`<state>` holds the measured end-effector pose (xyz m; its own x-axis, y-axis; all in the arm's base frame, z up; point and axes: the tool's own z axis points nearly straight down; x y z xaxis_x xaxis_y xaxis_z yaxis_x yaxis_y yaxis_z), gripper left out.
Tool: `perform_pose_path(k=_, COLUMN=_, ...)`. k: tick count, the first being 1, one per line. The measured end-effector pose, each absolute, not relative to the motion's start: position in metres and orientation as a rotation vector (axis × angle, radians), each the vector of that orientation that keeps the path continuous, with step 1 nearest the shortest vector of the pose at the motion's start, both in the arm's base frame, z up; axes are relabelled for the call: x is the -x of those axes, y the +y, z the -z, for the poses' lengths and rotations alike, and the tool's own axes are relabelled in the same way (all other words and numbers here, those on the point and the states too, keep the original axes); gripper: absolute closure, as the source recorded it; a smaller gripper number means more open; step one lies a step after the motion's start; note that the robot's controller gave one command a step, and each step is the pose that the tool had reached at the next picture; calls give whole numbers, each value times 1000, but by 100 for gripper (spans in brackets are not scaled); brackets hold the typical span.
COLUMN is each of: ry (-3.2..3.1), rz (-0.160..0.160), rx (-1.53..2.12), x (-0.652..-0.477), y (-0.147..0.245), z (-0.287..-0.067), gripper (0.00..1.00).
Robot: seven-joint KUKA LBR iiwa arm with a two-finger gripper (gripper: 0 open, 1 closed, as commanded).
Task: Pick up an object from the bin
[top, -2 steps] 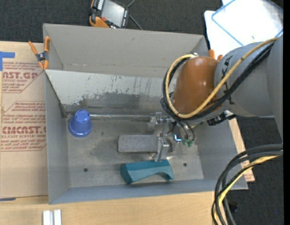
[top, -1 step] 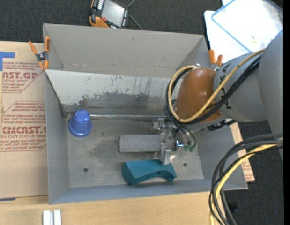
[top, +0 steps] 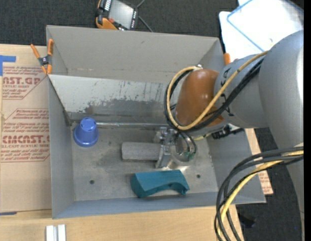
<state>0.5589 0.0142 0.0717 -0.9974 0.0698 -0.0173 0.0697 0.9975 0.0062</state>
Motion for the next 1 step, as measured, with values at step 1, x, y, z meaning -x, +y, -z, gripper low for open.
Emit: perform_pose_path(k=1, ry=3122, rz=-9, rx=-109, x=-559, y=14, z=-72, gripper=100)
